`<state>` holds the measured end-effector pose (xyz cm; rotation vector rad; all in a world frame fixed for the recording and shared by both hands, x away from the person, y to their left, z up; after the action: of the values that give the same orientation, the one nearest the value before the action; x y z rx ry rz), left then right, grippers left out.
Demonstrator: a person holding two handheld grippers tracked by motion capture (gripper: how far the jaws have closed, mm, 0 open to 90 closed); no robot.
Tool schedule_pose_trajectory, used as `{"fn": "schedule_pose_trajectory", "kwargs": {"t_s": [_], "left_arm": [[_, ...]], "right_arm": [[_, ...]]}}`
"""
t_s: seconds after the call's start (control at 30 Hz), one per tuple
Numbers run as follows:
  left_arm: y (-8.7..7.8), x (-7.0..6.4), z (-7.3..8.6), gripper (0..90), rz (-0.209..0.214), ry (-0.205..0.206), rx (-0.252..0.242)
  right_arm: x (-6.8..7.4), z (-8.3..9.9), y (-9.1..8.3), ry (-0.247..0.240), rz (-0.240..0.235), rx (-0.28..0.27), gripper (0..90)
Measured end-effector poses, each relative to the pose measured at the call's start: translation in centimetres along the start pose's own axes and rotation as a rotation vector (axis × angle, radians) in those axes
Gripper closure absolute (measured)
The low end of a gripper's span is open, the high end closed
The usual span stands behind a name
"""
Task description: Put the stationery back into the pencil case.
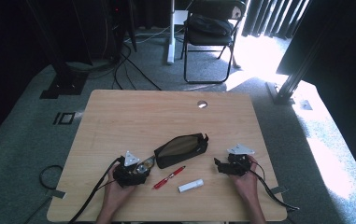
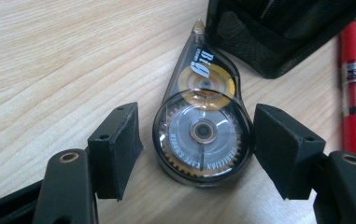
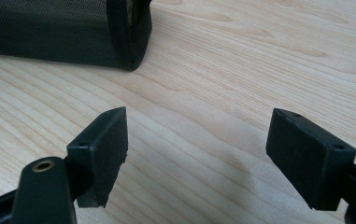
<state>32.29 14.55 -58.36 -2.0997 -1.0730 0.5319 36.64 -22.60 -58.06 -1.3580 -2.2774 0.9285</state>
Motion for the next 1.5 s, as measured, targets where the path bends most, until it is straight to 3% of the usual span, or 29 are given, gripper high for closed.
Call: {"fn": "schedule_pose_trajectory", "kwargs": {"t_s": [0.2,0.4,0.73,1.27,1.5], "left_arm": [[0.1,0.3,0.0,33.8,0.017,0.014,-0.002],[0.0,0.3,0.1,38.0,0.001,0.092,0.005],[0.1,0.5,0.1,38.5,0.01,0.105,0.005],[-0.1,0.6,-0.1,41.5,0.009,0.128,0.02],[-0.8,0.6,-0.4,41.6,0.007,0.123,-0.014]], "right_arm": [[-0.7,0.3,0.1,0.022,-0.001,0.004,20.7],[-1.2,0.6,0.1,0.022,0.007,0.012,20.7],[-1.2,0.8,0.5,-0.014,0.03,0.038,20.7],[-2.0,1.0,0.9,0.044,-0.021,0.035,20.3],[-2.0,1.0,0.9,0.048,-0.023,0.037,20.3]]}}
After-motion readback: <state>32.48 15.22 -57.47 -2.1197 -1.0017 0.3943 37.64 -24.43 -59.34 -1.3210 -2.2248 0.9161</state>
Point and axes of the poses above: each handheld gripper's, and its own axes: y roughly forward along the jaws, z roughly out of its underside, x roughly to its left, the point moved 5 cm from there along y, roughly forward along the jaws, and after that the axes turned 3 degrees about x, right-handed, at the moved point
